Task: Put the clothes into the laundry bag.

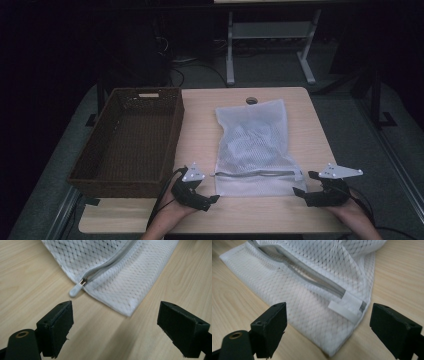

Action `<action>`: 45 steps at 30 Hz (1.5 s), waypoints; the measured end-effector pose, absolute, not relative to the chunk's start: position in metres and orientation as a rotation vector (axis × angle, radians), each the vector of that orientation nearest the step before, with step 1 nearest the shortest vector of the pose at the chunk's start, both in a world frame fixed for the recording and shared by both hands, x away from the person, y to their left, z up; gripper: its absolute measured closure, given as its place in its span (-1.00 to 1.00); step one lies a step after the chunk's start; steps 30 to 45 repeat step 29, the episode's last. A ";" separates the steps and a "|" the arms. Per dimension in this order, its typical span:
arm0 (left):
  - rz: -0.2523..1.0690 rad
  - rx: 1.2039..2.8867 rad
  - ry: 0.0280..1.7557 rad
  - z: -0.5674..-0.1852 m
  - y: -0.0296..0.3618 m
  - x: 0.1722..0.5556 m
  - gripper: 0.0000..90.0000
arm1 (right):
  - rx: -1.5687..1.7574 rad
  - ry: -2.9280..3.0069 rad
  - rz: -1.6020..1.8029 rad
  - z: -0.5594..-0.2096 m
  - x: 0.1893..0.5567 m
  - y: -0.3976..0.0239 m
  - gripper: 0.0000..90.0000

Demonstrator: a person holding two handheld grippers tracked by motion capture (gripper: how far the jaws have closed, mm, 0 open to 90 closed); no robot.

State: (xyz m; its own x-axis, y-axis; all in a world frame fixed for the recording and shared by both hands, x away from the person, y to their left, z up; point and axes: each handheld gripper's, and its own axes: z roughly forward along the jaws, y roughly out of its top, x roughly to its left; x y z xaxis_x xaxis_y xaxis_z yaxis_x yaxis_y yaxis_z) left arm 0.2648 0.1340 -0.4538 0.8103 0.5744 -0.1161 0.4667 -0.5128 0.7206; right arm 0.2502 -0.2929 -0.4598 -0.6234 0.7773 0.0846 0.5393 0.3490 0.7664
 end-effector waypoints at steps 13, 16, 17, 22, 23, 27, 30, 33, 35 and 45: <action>0.232 2.211 0.778 -0.460 0.147 0.240 -0.71 | 1.206 2.278 1.133 -0.467 0.223 -0.300 -0.71; 0.264 2.207 0.734 -0.456 0.146 0.243 -0.71 | 1.166 2.290 1.120 -0.466 0.224 -0.298 -0.71; 0.272 2.206 0.723 -0.456 0.147 0.244 -0.71 | 1.150 2.296 1.120 -0.465 0.225 -0.297 -0.71; 0.253 2.206 0.721 -0.459 0.149 0.247 -0.71 | 1.117 2.307 1.132 -0.465 0.226 -0.295 -0.71; 0.256 2.208 0.718 -0.459 0.148 0.247 -0.71 | 1.114 2.309 1.127 -0.465 0.226 -0.295 -0.71; 0.250 2.208 0.722 -0.459 0.148 0.248 -0.71 | 1.118 2.310 1.125 -0.466 0.226 -0.297 -0.71; 0.251 2.209 0.718 -0.459 0.147 0.248 -0.71 | 1.116 2.310 1.123 -0.466 0.227 -0.297 -0.71; 0.251 2.209 0.718 -0.459 0.147 0.248 -0.71 | 1.116 2.310 1.123 -0.466 0.227 -0.297 -0.71; 0.251 2.209 0.718 -0.459 0.147 0.248 -0.71 | 1.116 2.310 1.123 -0.466 0.227 -0.297 -0.71; 0.251 2.209 0.718 -0.459 0.147 0.248 -0.71 | 1.116 2.310 1.123 -0.466 0.227 -0.297 -0.71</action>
